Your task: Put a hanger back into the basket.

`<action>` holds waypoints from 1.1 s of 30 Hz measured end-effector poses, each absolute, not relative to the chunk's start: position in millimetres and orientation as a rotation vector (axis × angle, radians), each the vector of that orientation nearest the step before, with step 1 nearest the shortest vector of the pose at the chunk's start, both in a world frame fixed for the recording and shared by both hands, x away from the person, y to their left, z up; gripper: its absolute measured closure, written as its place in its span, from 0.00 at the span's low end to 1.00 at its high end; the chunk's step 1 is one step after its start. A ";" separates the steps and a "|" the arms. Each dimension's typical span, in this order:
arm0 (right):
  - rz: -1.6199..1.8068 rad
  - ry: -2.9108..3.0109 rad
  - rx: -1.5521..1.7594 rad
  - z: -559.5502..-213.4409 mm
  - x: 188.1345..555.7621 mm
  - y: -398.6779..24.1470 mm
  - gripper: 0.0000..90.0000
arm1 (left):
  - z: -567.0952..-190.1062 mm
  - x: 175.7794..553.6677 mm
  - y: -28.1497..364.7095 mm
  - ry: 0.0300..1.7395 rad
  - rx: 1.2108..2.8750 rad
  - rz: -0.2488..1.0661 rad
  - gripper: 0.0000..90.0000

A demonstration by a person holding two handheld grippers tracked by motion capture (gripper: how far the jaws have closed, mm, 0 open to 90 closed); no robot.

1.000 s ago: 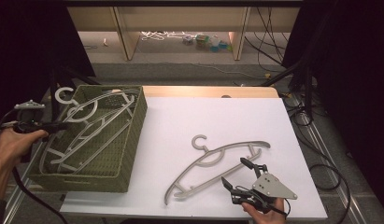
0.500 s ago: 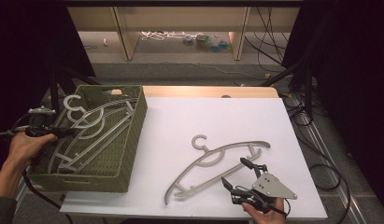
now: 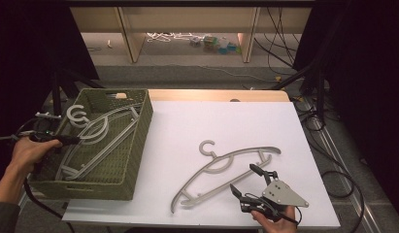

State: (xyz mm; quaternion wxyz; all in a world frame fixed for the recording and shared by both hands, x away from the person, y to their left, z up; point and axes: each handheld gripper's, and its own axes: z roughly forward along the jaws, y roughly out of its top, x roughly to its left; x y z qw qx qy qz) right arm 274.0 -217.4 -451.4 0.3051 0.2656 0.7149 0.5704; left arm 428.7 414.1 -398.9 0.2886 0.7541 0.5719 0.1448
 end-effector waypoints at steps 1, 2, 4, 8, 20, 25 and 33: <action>1.500 1.900 0.707 -451.0 273.4 -218.0 0.18 | -396.4 427.5 414.5 1.530 2.000 0.396 0.81; 1.513 1.891 0.701 -451.4 274.1 -217.3 0.18 | -394.2 426.3 414.4 1.516 1.989 0.411 0.81; 1.504 1.898 0.705 -451.2 273.9 -217.6 0.18 | -387.5 423.6 413.9 1.502 1.978 0.396 0.75; 1.509 1.894 0.709 -451.1 273.6 -217.1 0.18 | -372.0 415.6 408.1 1.468 1.945 0.404 0.63; 1.509 1.890 0.705 -451.0 273.6 -217.0 0.18 | -336.6 366.7 356.3 1.319 1.797 0.422 0.45; 1.492 1.892 0.715 -450.5 272.4 -217.0 0.18 | -328.6 350.6 328.8 1.229 1.776 0.402 0.42; 1.493 1.894 0.716 -450.4 272.0 -217.0 0.18 | -323.6 333.8 287.4 1.106 1.748 0.338 0.40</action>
